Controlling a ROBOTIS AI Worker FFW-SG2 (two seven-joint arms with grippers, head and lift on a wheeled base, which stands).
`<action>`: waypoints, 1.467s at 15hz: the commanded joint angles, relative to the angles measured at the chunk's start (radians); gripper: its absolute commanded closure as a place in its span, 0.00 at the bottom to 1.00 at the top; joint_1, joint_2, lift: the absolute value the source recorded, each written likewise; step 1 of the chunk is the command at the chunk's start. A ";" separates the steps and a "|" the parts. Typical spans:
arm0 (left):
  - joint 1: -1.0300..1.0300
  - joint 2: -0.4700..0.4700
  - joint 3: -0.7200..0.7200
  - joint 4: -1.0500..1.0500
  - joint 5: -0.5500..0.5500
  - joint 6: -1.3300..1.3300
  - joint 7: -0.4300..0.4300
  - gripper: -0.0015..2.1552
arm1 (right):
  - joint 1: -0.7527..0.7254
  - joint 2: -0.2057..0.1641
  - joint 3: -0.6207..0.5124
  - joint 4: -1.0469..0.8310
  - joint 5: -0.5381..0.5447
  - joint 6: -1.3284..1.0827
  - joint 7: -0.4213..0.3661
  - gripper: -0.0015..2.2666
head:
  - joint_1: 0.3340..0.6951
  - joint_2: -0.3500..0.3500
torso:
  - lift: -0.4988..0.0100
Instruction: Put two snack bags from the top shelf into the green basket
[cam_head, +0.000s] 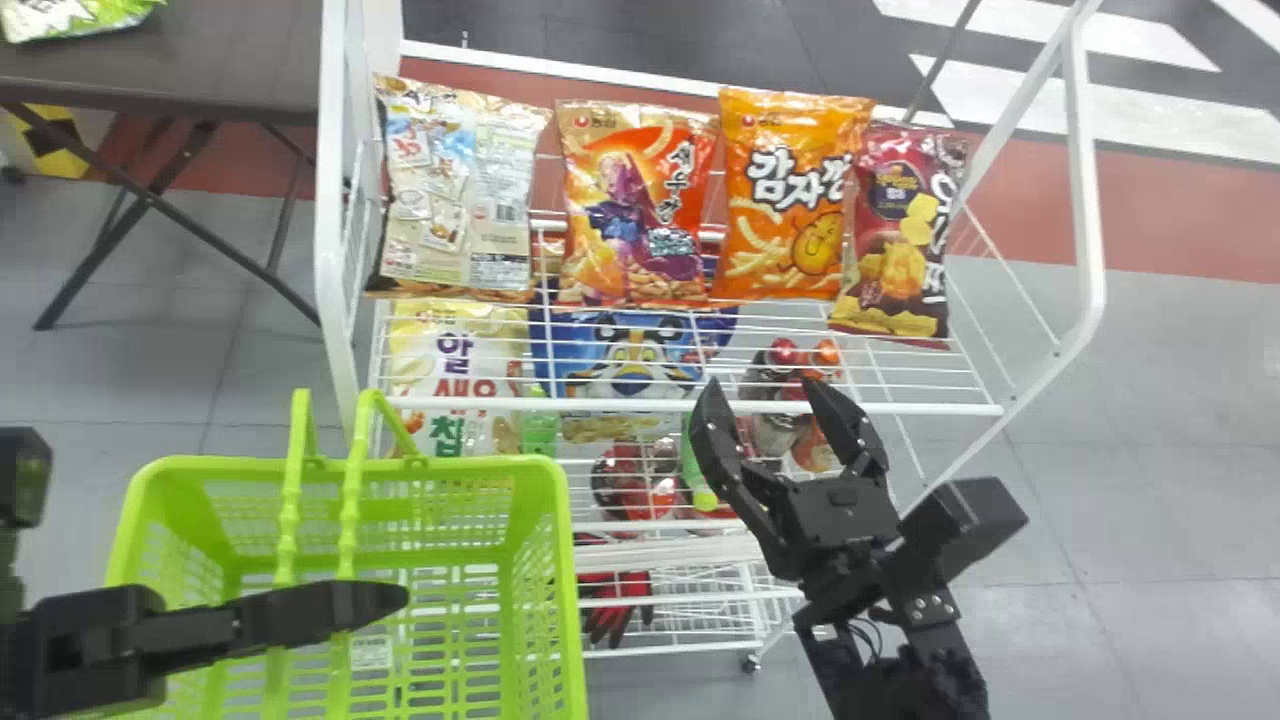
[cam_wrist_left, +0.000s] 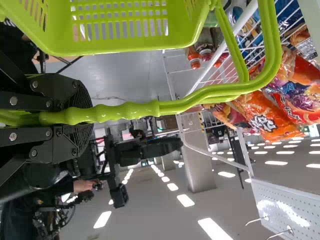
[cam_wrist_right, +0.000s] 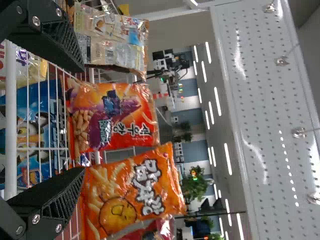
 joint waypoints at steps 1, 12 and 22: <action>0.007 -0.001 -0.003 -0.005 0.000 0.001 0.000 1.00 | -0.081 -0.008 0.123 0.021 0.064 0.055 -0.055 0.05 | 1.00 0.23 | 0.98; 0.025 0.007 -0.034 -0.031 0.002 0.001 0.012 1.00 | -0.610 0.064 0.380 0.500 0.132 0.132 -0.296 0.04 | 1.00 0.61 | 0.98; 0.004 0.024 -0.080 -0.014 -0.003 0.001 0.014 1.00 | -0.903 0.064 0.416 0.791 0.116 0.212 -0.220 0.04 | 1.00 0.58 | 0.98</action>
